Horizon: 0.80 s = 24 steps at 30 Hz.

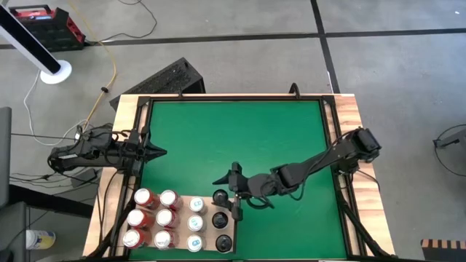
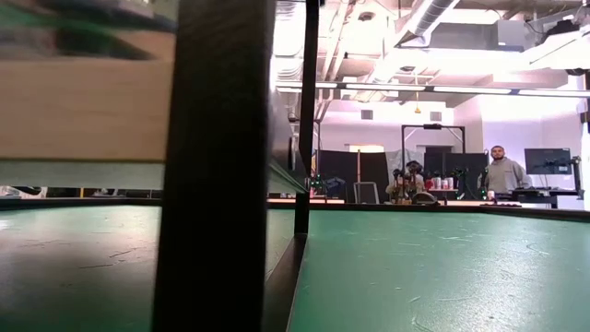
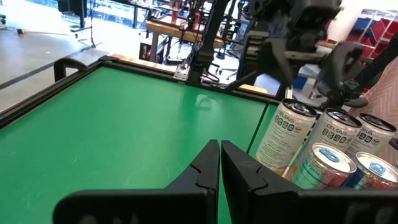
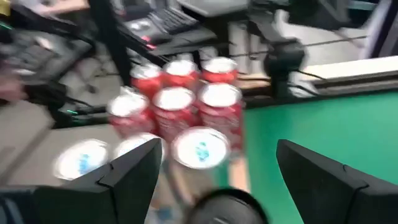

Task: Place canned beverage on shelf
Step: Put the white yellow soda can on the shelf aligned with the other white yellow soda cans, then adjust the white yellow soda can

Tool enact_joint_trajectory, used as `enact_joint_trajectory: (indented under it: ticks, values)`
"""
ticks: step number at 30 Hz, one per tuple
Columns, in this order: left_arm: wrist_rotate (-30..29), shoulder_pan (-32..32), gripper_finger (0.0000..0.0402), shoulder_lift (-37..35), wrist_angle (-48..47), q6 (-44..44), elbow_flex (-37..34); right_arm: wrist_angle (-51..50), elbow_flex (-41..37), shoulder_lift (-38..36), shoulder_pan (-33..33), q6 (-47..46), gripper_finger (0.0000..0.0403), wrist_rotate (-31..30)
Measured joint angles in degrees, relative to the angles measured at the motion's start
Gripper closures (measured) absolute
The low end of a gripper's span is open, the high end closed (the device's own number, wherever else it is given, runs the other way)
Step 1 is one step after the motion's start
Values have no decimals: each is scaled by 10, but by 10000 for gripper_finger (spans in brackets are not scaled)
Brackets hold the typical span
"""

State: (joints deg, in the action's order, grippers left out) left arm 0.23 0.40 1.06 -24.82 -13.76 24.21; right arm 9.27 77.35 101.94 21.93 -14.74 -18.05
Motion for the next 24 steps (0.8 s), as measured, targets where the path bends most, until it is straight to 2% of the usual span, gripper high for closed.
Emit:
enact_joint_trajectory:
  ticks: [7,12,16,23,24]
  values:
    - [10,0,402,0,-1,-1,0,-34,53,-21,29,-87,81,137]
    - [10,0,402,0,-3,-1,0,-97,77,-24,83,-114,132,158]
    - [14,0,401,0,-2,-1,0,-152,80,-27,120,-162,198,155]
    - [10,0,402,0,-1,4,0,-208,77,-1,136,-198,374,165]
    - [10,0,401,0,-2,4,0,-201,78,2,135,-199,385,164]
